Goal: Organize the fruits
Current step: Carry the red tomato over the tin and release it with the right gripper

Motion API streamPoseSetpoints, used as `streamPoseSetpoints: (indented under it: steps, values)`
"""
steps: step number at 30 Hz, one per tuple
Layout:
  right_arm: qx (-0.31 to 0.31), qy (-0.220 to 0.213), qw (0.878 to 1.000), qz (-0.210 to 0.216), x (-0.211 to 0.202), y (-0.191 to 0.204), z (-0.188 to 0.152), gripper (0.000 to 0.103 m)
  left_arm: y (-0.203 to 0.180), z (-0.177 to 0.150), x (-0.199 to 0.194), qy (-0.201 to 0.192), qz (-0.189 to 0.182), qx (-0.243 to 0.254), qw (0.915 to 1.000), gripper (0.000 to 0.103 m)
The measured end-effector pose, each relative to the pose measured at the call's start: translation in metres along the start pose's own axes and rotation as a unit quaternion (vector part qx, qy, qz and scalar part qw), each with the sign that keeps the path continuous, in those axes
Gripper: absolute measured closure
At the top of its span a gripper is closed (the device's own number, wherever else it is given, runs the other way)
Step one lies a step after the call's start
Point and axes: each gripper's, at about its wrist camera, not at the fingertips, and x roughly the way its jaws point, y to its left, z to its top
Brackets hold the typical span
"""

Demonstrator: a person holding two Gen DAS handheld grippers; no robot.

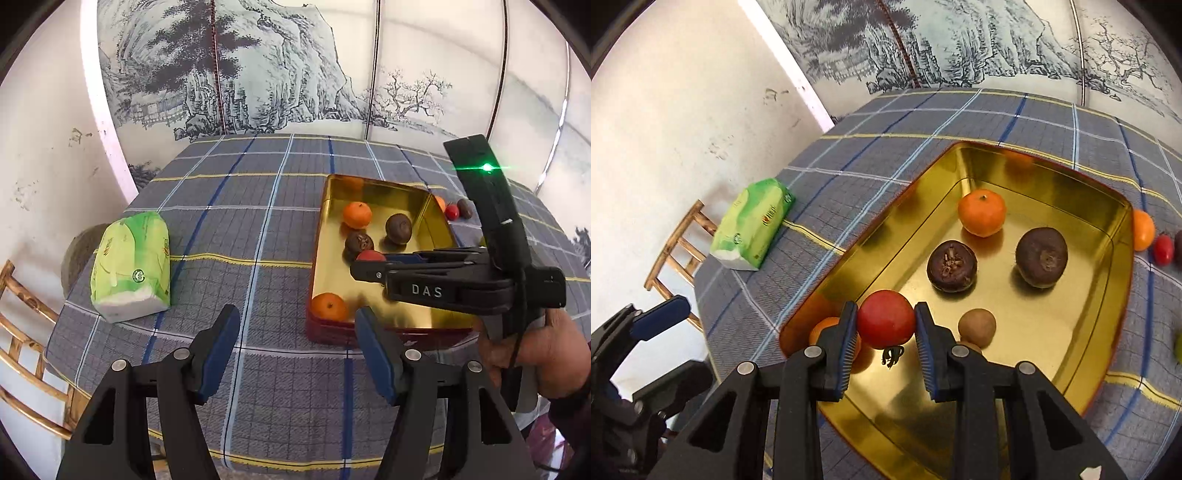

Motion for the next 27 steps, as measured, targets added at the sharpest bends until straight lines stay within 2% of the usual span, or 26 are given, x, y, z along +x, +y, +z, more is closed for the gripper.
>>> streamPoseSetpoints:
  steps: [14,27]
  values:
    - [0.005,0.014,1.0,-0.013,0.02,-0.003,0.001,0.074,-0.005,-0.005,0.008,-0.005,0.04,0.028,0.9988,0.031]
    - [0.006,0.014,1.0,-0.014,0.022,-0.003,0.002,0.074,-0.005,-0.007,0.011,-0.008,0.05,0.036,0.9981,0.024]
